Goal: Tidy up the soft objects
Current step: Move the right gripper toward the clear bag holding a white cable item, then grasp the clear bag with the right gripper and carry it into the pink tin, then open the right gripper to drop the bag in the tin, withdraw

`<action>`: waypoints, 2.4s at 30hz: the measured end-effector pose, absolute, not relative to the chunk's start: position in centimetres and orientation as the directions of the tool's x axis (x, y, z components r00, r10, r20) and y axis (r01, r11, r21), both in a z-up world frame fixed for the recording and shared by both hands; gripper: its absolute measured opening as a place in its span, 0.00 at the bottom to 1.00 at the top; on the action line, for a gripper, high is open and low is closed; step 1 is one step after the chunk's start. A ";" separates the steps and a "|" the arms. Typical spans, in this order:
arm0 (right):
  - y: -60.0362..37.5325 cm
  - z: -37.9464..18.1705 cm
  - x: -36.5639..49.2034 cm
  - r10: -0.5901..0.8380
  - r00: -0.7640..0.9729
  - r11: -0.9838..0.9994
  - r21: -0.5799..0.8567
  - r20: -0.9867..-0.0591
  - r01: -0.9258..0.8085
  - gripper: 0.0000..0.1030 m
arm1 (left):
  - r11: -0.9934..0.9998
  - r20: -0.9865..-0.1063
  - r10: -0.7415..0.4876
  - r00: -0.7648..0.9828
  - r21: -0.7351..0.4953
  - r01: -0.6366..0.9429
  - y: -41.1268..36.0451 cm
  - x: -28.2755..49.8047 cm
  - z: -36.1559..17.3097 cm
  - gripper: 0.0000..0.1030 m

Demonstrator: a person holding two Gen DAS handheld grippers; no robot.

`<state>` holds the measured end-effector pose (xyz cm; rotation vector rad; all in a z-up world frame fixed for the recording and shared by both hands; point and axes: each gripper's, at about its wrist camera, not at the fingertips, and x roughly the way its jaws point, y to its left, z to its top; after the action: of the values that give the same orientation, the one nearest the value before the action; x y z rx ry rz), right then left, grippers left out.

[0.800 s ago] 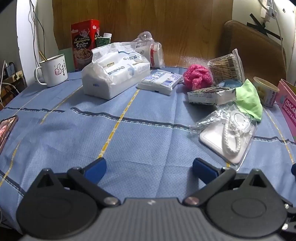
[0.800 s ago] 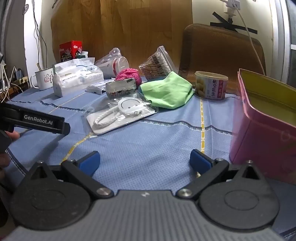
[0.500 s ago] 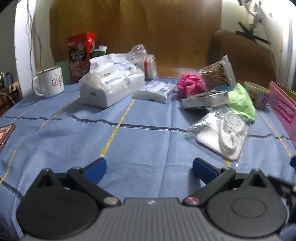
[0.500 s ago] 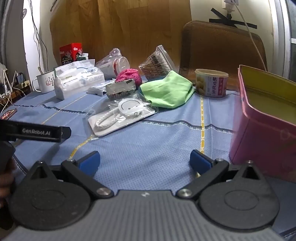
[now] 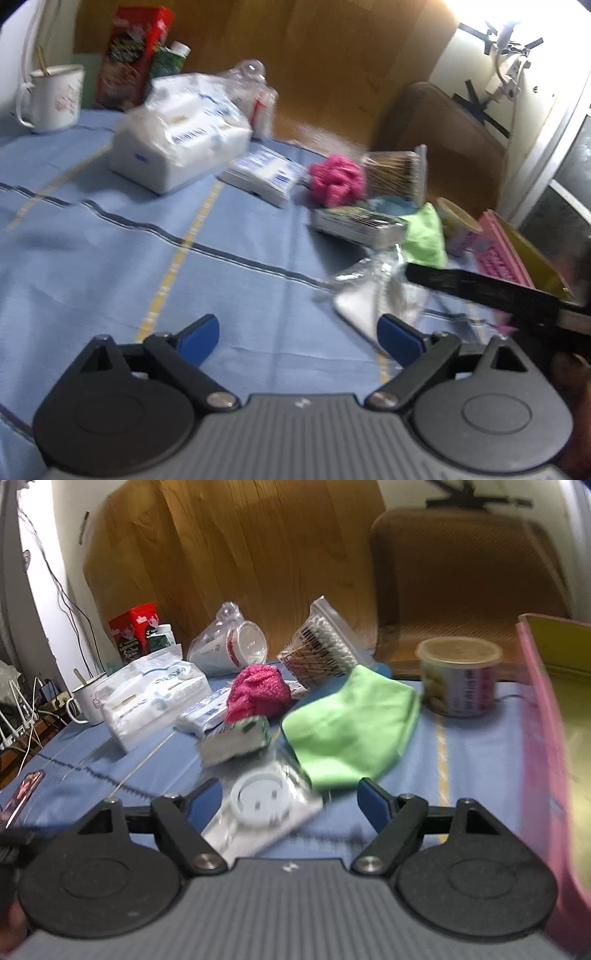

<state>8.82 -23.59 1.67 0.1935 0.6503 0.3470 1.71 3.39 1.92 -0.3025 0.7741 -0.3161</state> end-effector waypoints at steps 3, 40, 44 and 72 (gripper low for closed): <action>-23.9 1.1 8.6 0.410 0.716 0.904 0.354 -0.566 -0.239 0.61 | 0.904 -0.630 -0.408 0.661 -0.379 0.197 2.7 1.9 1.8 0.82; -28.5 6.0 -4.7 0.053 0.974 0.998 -0.003 -0.220 -0.055 0.47 | 0.720 -0.425 -0.681 0.596 -0.245 0.649 -14.4 0.3 10.2 0.74; -32.2 5.6 -5.8 -0.081 0.978 0.997 0.006 -0.194 0.083 0.48 | 0.661 -0.457 -0.719 0.524 -0.216 0.719 -20.1 0.3 9.6 0.74; -27.8 3.4 -7.0 0.063 0.978 0.994 -0.070 -0.200 -0.078 0.75 | 0.930 -0.493 -0.367 0.789 -0.224 0.293 -4.2 3.8 3.2 0.78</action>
<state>-7.03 -27.75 3.44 -0.0779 0.1987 0.0709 3.77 -4.18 3.22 -0.1383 0.5581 -0.3567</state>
